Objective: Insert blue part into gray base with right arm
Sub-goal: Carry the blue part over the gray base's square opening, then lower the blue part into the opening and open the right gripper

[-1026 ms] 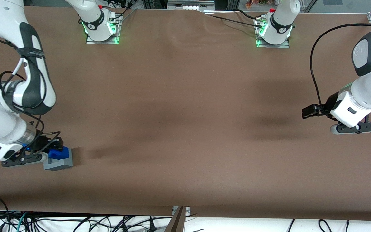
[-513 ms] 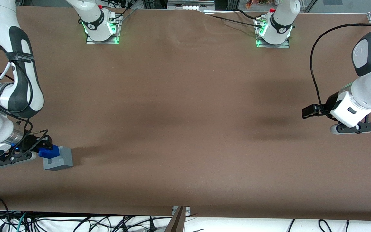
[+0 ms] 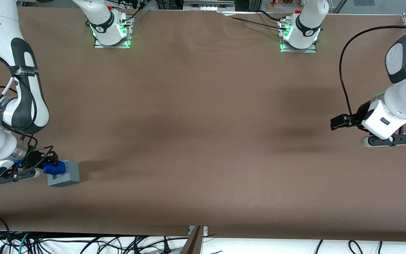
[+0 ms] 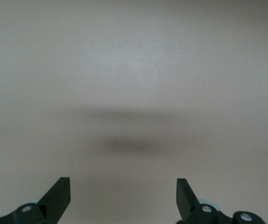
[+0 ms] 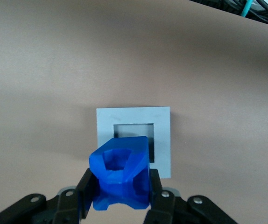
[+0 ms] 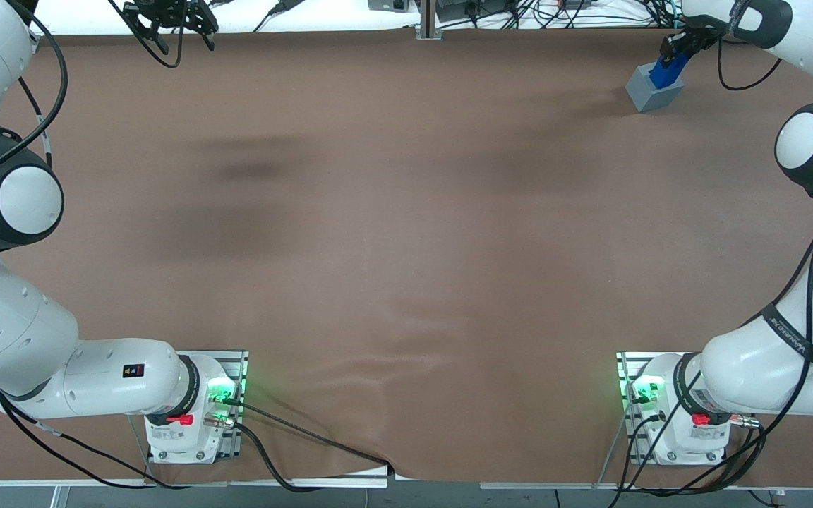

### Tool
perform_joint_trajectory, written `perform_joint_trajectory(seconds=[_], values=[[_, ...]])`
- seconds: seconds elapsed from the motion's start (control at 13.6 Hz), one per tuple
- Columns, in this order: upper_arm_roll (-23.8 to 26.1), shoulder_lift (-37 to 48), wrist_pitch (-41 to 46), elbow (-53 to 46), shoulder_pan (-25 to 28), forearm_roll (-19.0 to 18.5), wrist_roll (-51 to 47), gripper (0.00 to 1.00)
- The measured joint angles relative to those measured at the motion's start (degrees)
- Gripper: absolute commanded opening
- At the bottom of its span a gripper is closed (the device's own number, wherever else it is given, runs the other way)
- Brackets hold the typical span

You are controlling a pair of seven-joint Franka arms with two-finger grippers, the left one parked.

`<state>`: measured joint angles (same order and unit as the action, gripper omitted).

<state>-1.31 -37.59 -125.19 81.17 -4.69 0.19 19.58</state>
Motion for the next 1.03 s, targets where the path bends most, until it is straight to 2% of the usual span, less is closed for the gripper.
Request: perform_joint_trajectory(seconds=[0.29,0.51,1.03], values=[[0.03,-0.23,-1.06,-0.02,-0.63,0.54,0.00,0.26],[0.02,-0.39,-1.63,-0.03,-0.78,3.48,0.00,0.26],[0.08,-0.48,-1.65,-0.04,-1.29,4.85,0.00,0.26]])
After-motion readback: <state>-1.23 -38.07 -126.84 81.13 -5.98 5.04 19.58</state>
